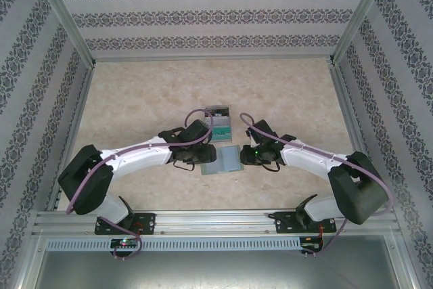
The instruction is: Take the credit cards out of the card holder
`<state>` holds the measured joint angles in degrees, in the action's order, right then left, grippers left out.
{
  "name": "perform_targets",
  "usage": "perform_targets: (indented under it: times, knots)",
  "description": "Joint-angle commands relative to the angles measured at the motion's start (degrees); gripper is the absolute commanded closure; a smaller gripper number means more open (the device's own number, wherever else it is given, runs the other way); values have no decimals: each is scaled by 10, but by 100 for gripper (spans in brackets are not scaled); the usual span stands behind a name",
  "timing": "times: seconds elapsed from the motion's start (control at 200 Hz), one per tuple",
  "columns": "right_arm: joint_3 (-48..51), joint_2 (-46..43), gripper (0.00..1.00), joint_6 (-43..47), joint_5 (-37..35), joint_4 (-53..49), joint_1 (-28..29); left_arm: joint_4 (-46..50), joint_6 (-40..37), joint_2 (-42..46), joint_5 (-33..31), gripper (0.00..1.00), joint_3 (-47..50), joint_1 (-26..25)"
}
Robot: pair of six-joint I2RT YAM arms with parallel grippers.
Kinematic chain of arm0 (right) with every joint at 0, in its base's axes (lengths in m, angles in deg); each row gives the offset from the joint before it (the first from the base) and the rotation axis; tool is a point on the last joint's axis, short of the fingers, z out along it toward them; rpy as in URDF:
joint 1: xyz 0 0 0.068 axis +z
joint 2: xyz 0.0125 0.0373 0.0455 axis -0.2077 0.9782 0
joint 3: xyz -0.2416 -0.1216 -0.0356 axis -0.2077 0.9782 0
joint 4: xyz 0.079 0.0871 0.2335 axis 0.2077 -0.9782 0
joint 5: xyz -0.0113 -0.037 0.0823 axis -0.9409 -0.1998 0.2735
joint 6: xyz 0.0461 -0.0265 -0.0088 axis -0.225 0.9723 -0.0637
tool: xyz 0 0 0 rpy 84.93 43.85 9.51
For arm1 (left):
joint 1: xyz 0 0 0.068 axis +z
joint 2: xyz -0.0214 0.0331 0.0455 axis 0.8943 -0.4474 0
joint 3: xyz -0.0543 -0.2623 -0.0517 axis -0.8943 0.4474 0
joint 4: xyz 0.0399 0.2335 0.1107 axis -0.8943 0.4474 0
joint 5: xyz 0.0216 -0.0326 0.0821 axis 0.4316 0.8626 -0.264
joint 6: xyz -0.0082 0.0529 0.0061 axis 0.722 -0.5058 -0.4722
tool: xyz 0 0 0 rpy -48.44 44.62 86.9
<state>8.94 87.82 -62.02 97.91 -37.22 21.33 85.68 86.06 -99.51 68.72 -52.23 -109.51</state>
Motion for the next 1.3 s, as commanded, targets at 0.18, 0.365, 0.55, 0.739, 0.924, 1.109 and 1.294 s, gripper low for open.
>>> perform_targets:
  times: [0.18, 0.365, 0.55, 0.739, 0.924, 1.109, 1.294]
  knots:
    - [-6, 37, 95, -19, 5, 38, 21, 27, -14, -48, 45, 56, -34, -11]
    - [-7, 50, 100, -22, -1, 39, 29, 45, -22, -68, 42, 58, -41, -11]
    - [-6, 53, 100, -27, -4, 39, 32, 68, -27, -89, 30, 58, -54, -11]
    - [-4, 51, 100, -27, -4, 37, 32, 87, -24, -98, 11, 60, -58, -11]
    - [-5, 58, 100, -30, 1, 41, 33, 85, -26, -113, 18, 59, -61, -11]
    - [-3, 62, 100, -33, 1, 45, 36, 57, -37, -113, 39, 59, -56, -11]
    - [-3, 65, 100, -35, 2, 46, 39, 18, -48, -100, 66, 58, -49, -11]
